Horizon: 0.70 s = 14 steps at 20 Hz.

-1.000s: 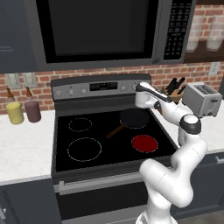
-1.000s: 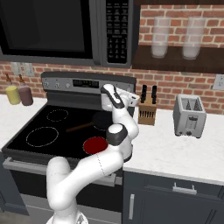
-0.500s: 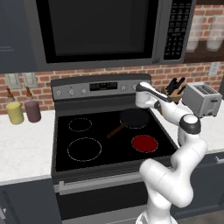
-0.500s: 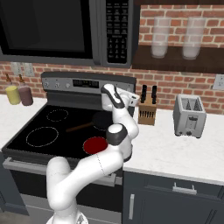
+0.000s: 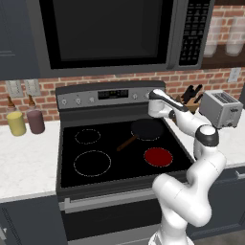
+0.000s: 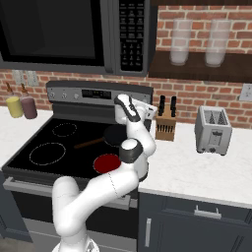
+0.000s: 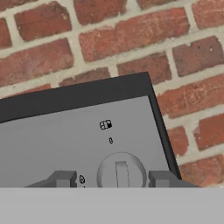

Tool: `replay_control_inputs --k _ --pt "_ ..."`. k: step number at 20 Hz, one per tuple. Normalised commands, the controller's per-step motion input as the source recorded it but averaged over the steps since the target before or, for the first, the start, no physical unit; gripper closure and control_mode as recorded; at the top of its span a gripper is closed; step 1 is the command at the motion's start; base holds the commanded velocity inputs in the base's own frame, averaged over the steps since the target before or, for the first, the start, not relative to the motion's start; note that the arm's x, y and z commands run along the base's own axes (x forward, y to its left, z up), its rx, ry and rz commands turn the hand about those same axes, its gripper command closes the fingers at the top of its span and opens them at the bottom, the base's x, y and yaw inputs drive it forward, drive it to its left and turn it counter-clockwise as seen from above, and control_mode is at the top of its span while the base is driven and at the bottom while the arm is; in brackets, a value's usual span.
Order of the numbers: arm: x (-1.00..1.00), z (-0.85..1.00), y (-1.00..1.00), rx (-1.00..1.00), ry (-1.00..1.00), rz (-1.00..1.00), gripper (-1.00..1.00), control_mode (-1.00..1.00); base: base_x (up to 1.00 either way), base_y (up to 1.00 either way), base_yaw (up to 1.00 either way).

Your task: Turn off the front right burner of the stove.

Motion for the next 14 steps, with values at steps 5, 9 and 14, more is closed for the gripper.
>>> replay_control_inputs --k 5,9,14 --pt "0.13 0.02 -0.02 0.16 0.01 0.00 1.00 -1.00 0.00 0.00 0.00" --pt "0.13 0.16 -0.10 0.30 0.11 0.00 1.00 -1.00 0.00 0.00 0.00" --pt "0.06 0.34 -0.14 0.42 0.17 0.00 1.00 -1.00 0.00 0.00 0.00"
